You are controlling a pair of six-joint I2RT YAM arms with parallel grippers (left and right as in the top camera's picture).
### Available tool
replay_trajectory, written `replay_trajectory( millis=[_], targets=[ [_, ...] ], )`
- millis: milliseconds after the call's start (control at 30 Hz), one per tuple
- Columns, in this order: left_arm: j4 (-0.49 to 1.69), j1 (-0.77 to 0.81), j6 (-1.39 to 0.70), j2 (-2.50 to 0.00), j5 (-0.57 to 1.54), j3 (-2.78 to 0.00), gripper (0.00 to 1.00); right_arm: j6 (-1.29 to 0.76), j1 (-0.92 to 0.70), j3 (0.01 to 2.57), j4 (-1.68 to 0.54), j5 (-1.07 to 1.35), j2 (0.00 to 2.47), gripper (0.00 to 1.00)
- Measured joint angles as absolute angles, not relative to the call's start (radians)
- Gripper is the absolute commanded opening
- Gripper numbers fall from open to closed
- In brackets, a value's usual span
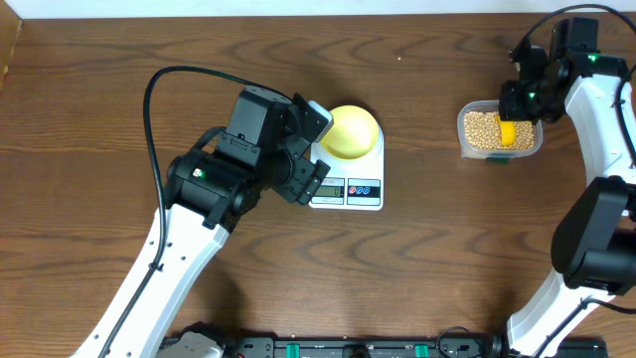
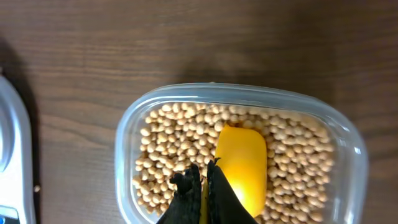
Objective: Scoop item into bowl and weigh 50g on scale
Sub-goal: 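Lower the scoop into the soybean tub with the right gripper, then drag the scoop through the soybeans with the right gripper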
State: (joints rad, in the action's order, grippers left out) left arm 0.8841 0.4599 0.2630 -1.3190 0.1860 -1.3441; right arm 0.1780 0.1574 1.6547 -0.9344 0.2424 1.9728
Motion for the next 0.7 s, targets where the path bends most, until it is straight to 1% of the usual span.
replay_trajectory(
  millis=[400, 700],
  targets=[
    [0.884, 0.460, 0.263, -1.319, 0.186, -1.344, 0.81, 0.229, 0.192, 1.639, -0.957, 0.302, 1.973, 0.01],
    [0.884, 0.460, 0.263, -1.319, 0.186, -1.344, 0.81, 0.247, 0.300, 1.614, -0.966, 0.432, 1.974, 0.01]
  ],
)
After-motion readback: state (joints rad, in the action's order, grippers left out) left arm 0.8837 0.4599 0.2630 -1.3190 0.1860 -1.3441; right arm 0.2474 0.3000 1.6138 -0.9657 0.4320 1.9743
